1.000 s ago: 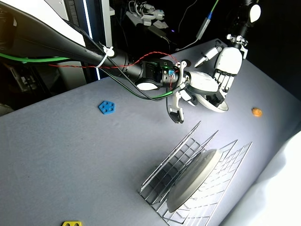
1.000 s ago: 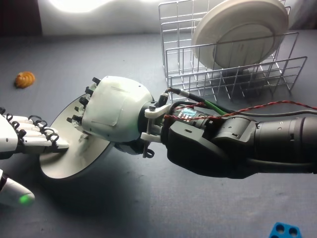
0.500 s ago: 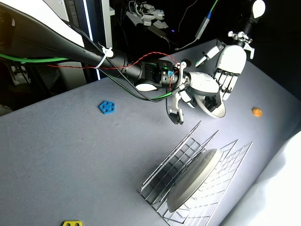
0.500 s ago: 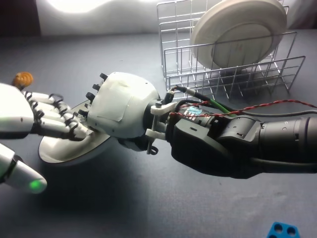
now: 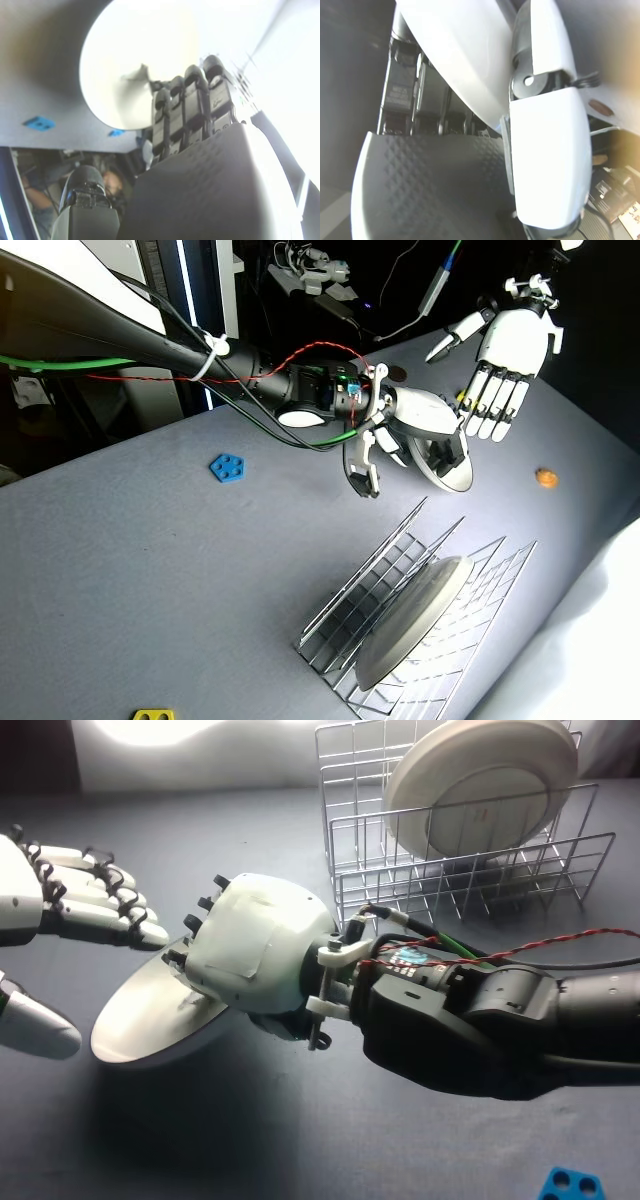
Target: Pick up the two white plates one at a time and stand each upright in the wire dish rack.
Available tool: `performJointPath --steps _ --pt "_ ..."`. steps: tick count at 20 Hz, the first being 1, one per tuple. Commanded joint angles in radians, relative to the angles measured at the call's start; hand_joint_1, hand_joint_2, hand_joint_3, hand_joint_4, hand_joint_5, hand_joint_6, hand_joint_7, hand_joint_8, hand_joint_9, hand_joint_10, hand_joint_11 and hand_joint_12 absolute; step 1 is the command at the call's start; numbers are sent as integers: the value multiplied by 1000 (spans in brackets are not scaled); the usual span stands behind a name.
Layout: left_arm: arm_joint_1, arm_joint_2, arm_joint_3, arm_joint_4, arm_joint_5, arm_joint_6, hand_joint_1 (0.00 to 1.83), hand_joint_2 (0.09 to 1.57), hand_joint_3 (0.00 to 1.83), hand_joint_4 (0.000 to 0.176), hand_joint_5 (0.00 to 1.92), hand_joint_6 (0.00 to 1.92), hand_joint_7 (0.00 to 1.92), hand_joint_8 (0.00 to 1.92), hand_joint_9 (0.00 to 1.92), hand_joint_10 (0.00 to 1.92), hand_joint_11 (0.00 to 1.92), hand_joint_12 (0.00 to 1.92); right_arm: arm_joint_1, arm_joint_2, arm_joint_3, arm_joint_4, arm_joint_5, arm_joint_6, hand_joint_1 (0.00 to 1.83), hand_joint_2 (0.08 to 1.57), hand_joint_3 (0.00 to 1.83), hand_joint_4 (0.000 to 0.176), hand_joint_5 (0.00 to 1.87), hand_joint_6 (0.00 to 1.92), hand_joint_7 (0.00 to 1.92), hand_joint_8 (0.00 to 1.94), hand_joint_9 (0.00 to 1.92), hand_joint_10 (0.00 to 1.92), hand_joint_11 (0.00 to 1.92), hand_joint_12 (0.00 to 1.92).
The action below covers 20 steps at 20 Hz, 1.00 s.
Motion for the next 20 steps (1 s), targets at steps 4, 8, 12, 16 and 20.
performJointPath --steps 4,8,12,16,20 --pt "-14 13 17 -58 -38 -14 0 1058 0 0 156 1 168 0 132 0 0 198 45 70 -111 -25 88 -7 1380 1093 0 0 931 1058 1035 830 999 1059 799 1112" --pt "-21 13 23 -46 -39 -22 0 1057 0 0 165 2 181 3 153 4 0 256 99 157 -229 76 63 -52 1380 1092 0 0 944 1044 1030 829 995 1065 799 1122" --pt "-21 14 18 -42 -37 -26 0 1057 0 0 146 1 156 0 138 0 0 236 149 233 -324 101 38 -85 1373 1115 0 0 879 1129 1023 866 932 1146 759 1187" --pt "-21 15 16 -33 -38 -26 0 1056 1 0 163 5 172 6 140 3 0 217 225 315 -408 245 -2 -150 1371 1117 0 0 897 1108 1003 882 917 1176 748 1212" --pt "-24 11 22 -33 -34 -26 0 1056 0 0 161 0 167 0 127 0 0 225 295 395 -476 372 -50 -239 1378 1097 0 0 949 1038 1047 802 946 1138 759 1227"
